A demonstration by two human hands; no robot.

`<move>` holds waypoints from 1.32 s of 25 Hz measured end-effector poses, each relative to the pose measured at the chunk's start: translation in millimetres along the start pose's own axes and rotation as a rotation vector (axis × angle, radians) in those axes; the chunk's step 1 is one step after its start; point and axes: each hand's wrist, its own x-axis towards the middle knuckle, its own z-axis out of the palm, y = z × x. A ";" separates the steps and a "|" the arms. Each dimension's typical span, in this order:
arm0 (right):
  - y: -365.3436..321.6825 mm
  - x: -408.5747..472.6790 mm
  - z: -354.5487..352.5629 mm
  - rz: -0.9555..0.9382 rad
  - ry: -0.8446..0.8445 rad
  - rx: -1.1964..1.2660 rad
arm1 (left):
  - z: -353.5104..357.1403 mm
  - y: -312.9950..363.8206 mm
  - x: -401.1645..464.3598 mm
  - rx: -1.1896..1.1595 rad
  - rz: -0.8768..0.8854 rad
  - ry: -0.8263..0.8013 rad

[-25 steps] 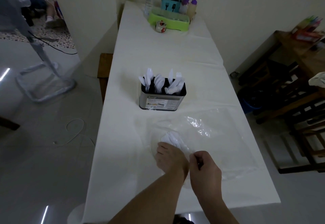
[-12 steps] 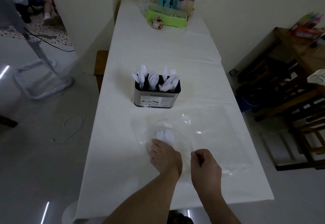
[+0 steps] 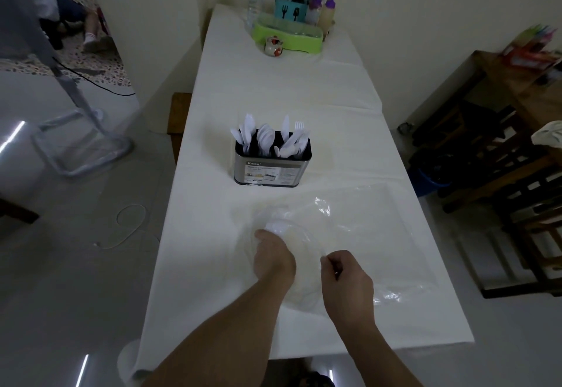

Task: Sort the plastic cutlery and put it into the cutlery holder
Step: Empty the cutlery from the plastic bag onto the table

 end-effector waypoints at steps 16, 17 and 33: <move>-6.2 -3.2 33.5 -0.054 -0.119 -0.140 | -81.2 -57.7 1.9 -0.691 -0.226 -0.408; -6.3 -3.2 33.8 -0.051 -0.117 -0.146 | -84.2 -61.6 1.8 -0.626 -0.200 -0.340; -2.9 -4.7 21.8 -0.242 -0.066 -0.346 | -42.6 -87.4 -5.6 0.331 -0.026 0.155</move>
